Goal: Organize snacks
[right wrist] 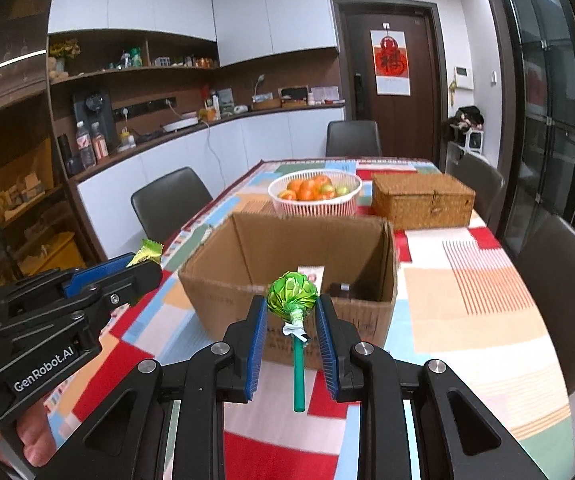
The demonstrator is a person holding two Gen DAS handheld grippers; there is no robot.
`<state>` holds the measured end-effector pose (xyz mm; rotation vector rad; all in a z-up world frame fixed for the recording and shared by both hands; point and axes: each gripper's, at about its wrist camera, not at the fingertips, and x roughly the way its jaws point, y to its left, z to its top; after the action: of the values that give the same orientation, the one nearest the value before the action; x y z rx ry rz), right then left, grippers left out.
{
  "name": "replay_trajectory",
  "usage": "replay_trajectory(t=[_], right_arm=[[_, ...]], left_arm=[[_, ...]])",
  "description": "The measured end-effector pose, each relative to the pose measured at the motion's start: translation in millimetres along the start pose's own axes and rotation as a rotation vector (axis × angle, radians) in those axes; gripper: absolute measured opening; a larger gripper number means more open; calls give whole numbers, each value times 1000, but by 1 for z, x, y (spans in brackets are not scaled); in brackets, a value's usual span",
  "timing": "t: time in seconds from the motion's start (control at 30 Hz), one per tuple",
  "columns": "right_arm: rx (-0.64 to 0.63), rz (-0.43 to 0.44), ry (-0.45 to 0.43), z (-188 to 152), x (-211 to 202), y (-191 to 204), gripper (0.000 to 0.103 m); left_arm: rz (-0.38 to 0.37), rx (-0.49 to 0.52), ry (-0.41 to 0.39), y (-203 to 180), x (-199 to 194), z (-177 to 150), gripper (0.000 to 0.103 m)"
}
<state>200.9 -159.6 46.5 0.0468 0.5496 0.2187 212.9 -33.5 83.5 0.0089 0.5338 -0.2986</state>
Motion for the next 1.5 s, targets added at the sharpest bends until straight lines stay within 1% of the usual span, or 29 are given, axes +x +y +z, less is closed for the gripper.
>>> replay_trajectory(t=[0.13,0.33,0.53,0.63,0.93,1.0,1.03,1.07,1.1,1.13,1.17,1.2,1.23,1.33,1.37,1.43,1.5], right_arm=[[-15,-9,-28,14,1,-1,26],[-46,-26,-35,39,12,0,26],[-52,-19,-5,58,30,-2,26],[-46,-18,28,65,44,-5,26],[-74,-71,92,71,77,-12,26],[-75,-78,108,72,83,-14,26],[-76,-80,111,73,86,-15,26],[-77,-85,113,73,88,-16,27],[-79,-98,119,74,91,-16,29],[-78,-107,121,74,92,-17,38],[-73,-115,122,74,92,-19,42],[-66,-120,116,73,90,-20,45],[-64,-123,109,73,89,-20,45],[-62,-132,96,65,79,-20,46],[-58,-128,92,62,75,-20,47],[-51,-126,78,56,67,-19,55],[-45,-137,58,49,57,-19,57]], left_arm=[[6,6,-21,2,8,16,21],[-2,-3,0,8,25,37,21],[-9,-16,61,16,52,52,21],[-10,-25,105,20,70,56,21],[2,-45,184,26,107,57,21],[20,-48,184,27,112,58,21],[31,-50,182,28,113,60,25],[39,-51,176,29,113,60,31],[42,-52,170,29,112,61,33],[50,-48,164,29,109,60,33],[64,-39,161,28,107,59,33],[76,-31,156,28,104,57,33],[86,-23,149,27,101,55,34],[110,1,123,23,86,47,40],[116,5,111,22,81,44,43],[133,14,85,20,69,38,45],[151,16,46,19,54,32,47]])
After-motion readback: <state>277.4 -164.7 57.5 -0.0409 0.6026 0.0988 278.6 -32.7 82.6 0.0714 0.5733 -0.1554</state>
